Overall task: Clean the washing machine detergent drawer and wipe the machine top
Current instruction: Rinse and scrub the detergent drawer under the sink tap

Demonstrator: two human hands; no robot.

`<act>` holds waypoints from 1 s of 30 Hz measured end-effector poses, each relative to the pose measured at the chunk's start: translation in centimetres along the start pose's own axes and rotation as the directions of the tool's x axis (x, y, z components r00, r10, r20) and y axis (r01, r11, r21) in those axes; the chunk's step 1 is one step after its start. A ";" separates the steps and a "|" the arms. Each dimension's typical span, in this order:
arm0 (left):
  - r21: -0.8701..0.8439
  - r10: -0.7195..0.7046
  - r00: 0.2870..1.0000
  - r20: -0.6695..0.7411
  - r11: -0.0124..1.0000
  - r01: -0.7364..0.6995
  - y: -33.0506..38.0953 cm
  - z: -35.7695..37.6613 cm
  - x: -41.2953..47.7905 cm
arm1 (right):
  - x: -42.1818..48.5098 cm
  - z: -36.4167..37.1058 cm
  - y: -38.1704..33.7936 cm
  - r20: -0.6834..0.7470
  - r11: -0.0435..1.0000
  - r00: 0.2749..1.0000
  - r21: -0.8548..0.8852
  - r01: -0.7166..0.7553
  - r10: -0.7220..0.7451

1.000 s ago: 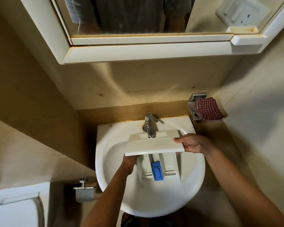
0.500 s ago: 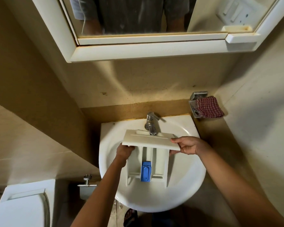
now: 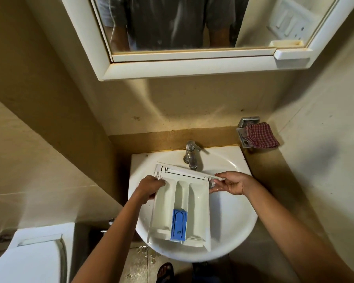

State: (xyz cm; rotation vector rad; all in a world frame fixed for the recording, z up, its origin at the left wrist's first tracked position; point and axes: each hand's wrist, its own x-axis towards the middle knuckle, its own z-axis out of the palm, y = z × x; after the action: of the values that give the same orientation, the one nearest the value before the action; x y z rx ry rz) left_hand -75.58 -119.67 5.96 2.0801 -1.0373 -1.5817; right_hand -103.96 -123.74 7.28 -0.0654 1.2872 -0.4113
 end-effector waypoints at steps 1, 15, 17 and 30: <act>-0.002 -0.025 1.000 -0.002 1.000 0.025 -0.1 0.0 -0.2 | -0.1 0.2 -0.1 0.005 1.000 1.000 -0.004 0.027 -0.027; -0.276 -0.182 0.983 0.028 0.944 0.183 -3.0 -0.7 -2.5 | -0.5 3.5 -0.3 -0.090 0.829 0.937 -0.500 0.250 -0.337; -0.304 -0.153 0.987 -0.049 0.944 0.131 -3.5 -0.8 -2.5 | 0.5 3.9 -1.3 -0.148 0.692 0.820 -0.629 0.354 -0.554; -0.260 -0.052 0.970 -0.236 0.966 -0.011 -4.2 -2.6 -4.6 | 0.8 10.0 -3.0 0.074 0.044 0.533 -0.978 0.204 -0.843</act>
State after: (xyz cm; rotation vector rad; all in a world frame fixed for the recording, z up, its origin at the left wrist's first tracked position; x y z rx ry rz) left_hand -72.21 -113.97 7.26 2.0421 -0.6862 -1.3482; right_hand -95.19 -128.52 10.28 -1.7459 1.9280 -0.2797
